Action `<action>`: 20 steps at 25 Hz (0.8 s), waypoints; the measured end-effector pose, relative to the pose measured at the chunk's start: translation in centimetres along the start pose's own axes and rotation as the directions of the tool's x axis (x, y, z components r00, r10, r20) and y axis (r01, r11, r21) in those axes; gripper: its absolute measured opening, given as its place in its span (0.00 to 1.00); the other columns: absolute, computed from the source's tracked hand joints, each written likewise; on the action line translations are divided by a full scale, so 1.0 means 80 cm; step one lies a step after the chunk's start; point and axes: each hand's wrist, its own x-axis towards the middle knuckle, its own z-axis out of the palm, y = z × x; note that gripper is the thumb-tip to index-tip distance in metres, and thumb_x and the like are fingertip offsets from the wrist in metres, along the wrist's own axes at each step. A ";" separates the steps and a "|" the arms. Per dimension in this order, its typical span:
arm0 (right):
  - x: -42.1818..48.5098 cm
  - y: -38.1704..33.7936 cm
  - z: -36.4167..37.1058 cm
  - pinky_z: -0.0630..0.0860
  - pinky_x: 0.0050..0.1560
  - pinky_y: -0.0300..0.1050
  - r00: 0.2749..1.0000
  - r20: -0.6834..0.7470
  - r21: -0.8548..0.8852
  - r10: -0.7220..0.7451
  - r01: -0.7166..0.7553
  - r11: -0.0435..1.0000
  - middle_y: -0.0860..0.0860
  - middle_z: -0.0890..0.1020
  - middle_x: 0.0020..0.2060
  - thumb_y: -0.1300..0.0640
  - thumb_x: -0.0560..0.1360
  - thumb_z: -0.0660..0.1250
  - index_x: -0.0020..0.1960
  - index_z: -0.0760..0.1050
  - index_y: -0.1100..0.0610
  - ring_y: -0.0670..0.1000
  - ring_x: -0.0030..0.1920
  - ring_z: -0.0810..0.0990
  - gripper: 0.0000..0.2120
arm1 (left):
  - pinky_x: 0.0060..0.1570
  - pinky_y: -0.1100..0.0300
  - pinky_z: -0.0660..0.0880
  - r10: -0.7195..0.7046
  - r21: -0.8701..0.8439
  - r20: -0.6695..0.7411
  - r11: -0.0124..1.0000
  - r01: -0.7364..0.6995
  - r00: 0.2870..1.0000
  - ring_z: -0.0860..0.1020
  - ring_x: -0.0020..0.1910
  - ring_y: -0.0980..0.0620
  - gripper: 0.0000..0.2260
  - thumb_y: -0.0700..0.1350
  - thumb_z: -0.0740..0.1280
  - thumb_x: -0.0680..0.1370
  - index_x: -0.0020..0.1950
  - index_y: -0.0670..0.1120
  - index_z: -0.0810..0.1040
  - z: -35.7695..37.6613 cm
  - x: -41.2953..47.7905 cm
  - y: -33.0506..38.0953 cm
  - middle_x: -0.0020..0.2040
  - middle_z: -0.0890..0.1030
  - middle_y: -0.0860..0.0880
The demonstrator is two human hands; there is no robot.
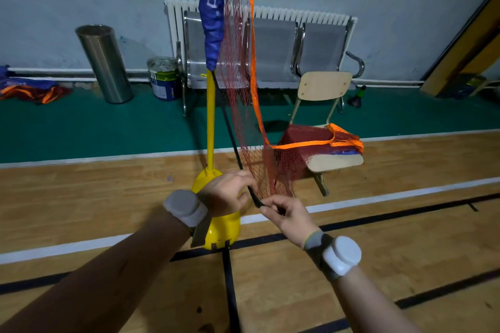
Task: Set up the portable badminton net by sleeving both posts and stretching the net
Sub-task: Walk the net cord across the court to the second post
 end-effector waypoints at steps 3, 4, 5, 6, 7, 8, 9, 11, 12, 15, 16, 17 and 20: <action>-0.002 0.010 -0.012 0.66 0.37 0.37 0.999 0.010 -0.002 0.042 -0.042 0.999 0.48 0.69 0.31 0.64 0.72 0.69 0.43 0.76 0.57 0.45 0.33 0.67 0.03 | 0.51 0.69 0.60 -0.029 -0.003 -0.038 1.000 0.029 0.999 0.72 0.55 0.51 0.09 0.40 0.62 0.74 0.51 0.45 0.78 0.008 -0.002 0.015 0.51 0.76 0.48; -0.002 0.014 -0.015 0.65 0.37 0.39 0.999 0.014 -0.002 0.052 -0.052 0.999 0.48 0.69 0.31 0.64 0.72 0.69 0.40 0.74 0.55 0.45 0.33 0.67 0.06 | 0.50 0.69 0.60 -0.051 -0.004 -0.055 0.999 0.051 0.997 0.72 0.54 0.51 0.08 0.40 0.61 0.74 0.49 0.45 0.78 0.007 -0.004 0.018 0.50 0.76 0.48; -0.002 0.017 -0.016 0.65 0.37 0.40 0.998 0.017 -0.007 0.057 -0.057 0.998 0.47 0.68 0.30 0.64 0.71 0.70 0.37 0.71 0.54 0.45 0.33 0.67 0.10 | 0.50 0.68 0.61 -0.074 -0.010 -0.074 0.997 0.074 0.994 0.72 0.53 0.51 0.08 0.41 0.61 0.73 0.48 0.45 0.78 0.005 -0.006 0.019 0.49 0.77 0.48; -0.002 0.020 -0.017 0.64 0.37 0.41 0.998 0.021 -0.020 0.056 -0.056 0.998 0.47 0.67 0.30 0.63 0.71 0.70 0.34 0.68 0.53 0.46 0.33 0.66 0.13 | 0.49 0.66 0.63 -0.096 -0.018 -0.091 0.995 0.095 0.991 0.72 0.51 0.50 0.09 0.43 0.60 0.71 0.46 0.44 0.78 0.001 -0.008 0.019 0.47 0.77 0.47; -0.003 0.024 -0.019 0.64 0.38 0.41 0.998 0.033 -0.030 0.049 -0.048 0.998 0.48 0.67 0.30 0.63 0.71 0.70 0.33 0.66 0.53 0.46 0.33 0.66 0.15 | 0.49 0.64 0.65 -0.122 -0.026 -0.105 0.992 0.120 0.987 0.71 0.49 0.50 0.12 0.45 0.58 0.69 0.45 0.43 0.78 -0.003 -0.011 0.020 0.46 0.76 0.46; -0.004 0.028 -0.021 0.64 0.39 0.42 0.998 0.042 -0.040 0.037 -0.035 0.999 0.48 0.67 0.30 0.62 0.71 0.70 0.33 0.65 0.52 0.47 0.34 0.66 0.16 | 0.49 0.61 0.67 -0.148 -0.034 -0.113 0.989 0.145 0.983 0.70 0.47 0.51 0.14 0.46 0.56 0.67 0.44 0.42 0.78 -0.006 -0.015 0.020 0.45 0.75 0.47; -0.004 0.031 -0.024 0.65 0.41 0.42 0.999 0.045 -0.047 0.025 -0.022 0.999 0.49 0.68 0.32 0.62 0.71 0.70 0.33 0.66 0.52 0.48 0.36 0.67 0.16 | 0.50 0.59 0.69 -0.168 -0.037 -0.120 0.986 0.165 0.978 0.69 0.46 0.52 0.15 0.47 0.55 0.66 0.44 0.42 0.77 -0.009 -0.018 0.019 0.44 0.75 0.47; -0.006 0.034 -0.027 0.67 0.43 0.38 0.998 0.061 -0.023 0.001 0.000 1.000 0.48 0.70 0.34 0.62 0.71 0.70 0.34 0.68 0.51 0.47 0.38 0.69 0.14 | 0.49 0.59 0.68 -0.191 -0.020 -0.137 0.982 0.190 0.972 0.68 0.45 0.54 0.15 0.46 0.56 0.66 0.44 0.42 0.77 -0.013 -0.026 0.018 0.44 0.75 0.47; -0.007 0.033 -0.028 0.67 0.42 0.35 0.998 0.064 0.006 -0.005 0.004 1.000 0.47 0.71 0.34 0.62 0.72 0.70 0.35 0.69 0.51 0.46 0.38 0.69 0.13 | 0.48 0.62 0.67 -0.197 -0.014 -0.147 0.980 0.197 0.969 0.68 0.45 0.54 0.13 0.45 0.57 0.67 0.43 0.42 0.77 -0.014 -0.029 0.018 0.44 0.76 0.46; -0.012 0.028 -0.037 0.68 0.42 0.29 0.999 0.030 -0.003 -0.045 0.046 0.999 0.45 0.73 0.34 0.62 0.71 0.70 0.37 0.73 0.51 0.42 0.39 0.71 0.09 | 0.41 0.69 0.62 -0.217 -0.026 -0.193 0.976 0.216 0.957 0.70 0.44 0.52 0.05 0.39 0.62 0.71 0.43 0.42 0.78 -0.015 -0.030 0.023 0.45 0.76 0.46; -0.014 0.028 -0.042 0.67 0.43 0.29 0.998 0.013 -0.038 -0.066 0.067 0.997 0.45 0.73 0.34 0.61 0.72 0.70 0.38 0.74 0.52 0.43 0.40 0.71 0.08 | 0.38 0.71 0.61 -0.212 -0.036 -0.207 0.977 0.209 0.955 0.69 0.43 0.53 0.05 0.37 0.63 0.72 0.43 0.42 0.78 -0.015 -0.028 0.024 0.45 0.76 0.46; -0.017 0.029 -0.046 0.67 0.43 0.29 0.997 0.002 -0.054 -0.077 0.077 0.996 0.45 0.73 0.34 0.61 0.72 0.70 0.37 0.74 0.52 0.43 0.40 0.71 0.08 | 0.38 0.71 0.62 -0.202 -0.040 -0.215 0.979 0.198 0.955 0.69 0.42 0.54 0.05 0.37 0.63 0.72 0.43 0.42 0.78 -0.015 -0.026 0.026 0.45 0.76 0.46; -0.034 0.038 -0.063 0.67 0.37 0.28 0.999 -0.002 0.013 -0.053 0.053 0.999 0.44 0.71 0.31 0.63 0.73 0.68 0.36 0.72 0.51 0.40 0.34 0.69 0.11 | 0.41 0.67 0.63 -0.174 -0.040 -0.216 0.985 0.169 0.961 0.72 0.45 0.50 0.05 0.37 0.63 0.72 0.44 0.41 0.78 -0.006 -0.015 0.040 0.47 0.77 0.45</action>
